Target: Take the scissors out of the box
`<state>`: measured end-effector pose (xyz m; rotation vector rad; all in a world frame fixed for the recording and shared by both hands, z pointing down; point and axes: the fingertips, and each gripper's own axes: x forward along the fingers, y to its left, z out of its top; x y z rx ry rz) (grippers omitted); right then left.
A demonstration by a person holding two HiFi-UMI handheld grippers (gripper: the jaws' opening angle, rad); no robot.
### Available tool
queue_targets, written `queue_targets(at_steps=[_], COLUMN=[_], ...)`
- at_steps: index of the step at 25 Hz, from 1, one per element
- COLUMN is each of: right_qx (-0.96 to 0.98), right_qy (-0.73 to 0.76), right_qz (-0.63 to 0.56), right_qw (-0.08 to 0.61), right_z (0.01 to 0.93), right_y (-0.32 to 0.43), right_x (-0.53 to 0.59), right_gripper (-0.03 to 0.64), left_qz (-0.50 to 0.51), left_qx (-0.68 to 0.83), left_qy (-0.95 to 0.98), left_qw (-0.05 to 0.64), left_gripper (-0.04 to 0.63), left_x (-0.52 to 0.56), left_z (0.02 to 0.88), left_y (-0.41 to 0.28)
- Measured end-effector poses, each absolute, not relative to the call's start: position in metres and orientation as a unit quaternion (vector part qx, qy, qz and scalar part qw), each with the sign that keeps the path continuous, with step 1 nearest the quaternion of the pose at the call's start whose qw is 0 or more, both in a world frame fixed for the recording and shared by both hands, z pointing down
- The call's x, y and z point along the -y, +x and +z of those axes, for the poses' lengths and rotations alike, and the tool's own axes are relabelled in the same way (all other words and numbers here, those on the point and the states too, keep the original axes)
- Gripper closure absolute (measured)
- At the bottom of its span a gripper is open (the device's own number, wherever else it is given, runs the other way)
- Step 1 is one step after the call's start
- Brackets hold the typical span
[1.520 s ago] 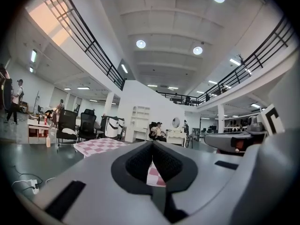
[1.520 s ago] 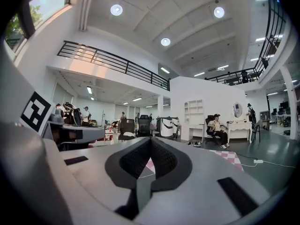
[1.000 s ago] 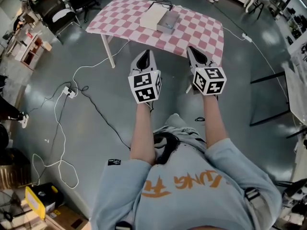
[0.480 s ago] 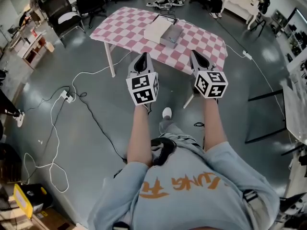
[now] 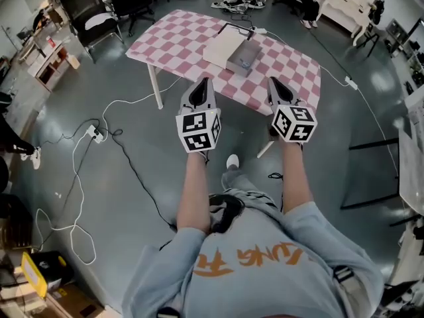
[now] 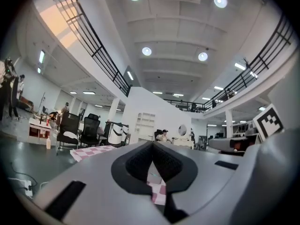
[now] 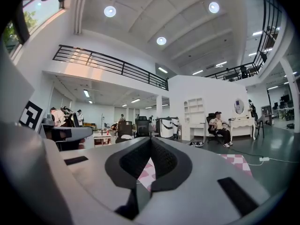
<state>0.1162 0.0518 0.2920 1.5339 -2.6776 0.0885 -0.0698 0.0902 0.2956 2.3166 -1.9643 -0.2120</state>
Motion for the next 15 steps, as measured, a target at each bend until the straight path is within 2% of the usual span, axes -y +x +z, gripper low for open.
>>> queue_targets(at_steps=[11, 15], right_qx=[0.850, 0.844], right_qy=[0.519, 0.524], right_qz=[0.087, 0.114], right_qw=[0.034, 0.032], right_z=[0.334, 0.356], right_y=[0.162, 0.167], right_x=[0.064, 0.115], right_gripper=[0.621, 0.620], left_qz=[0.001, 0.070], left_qx=[0.646, 0.649], left_qy=[0.760, 0.756], left_qw=[0.072, 0.058], left_gripper=[0.575, 0.575], left_x=[0.022, 0.062], left_z=[0.338, 0.363], left_y=[-0.031, -0.019])
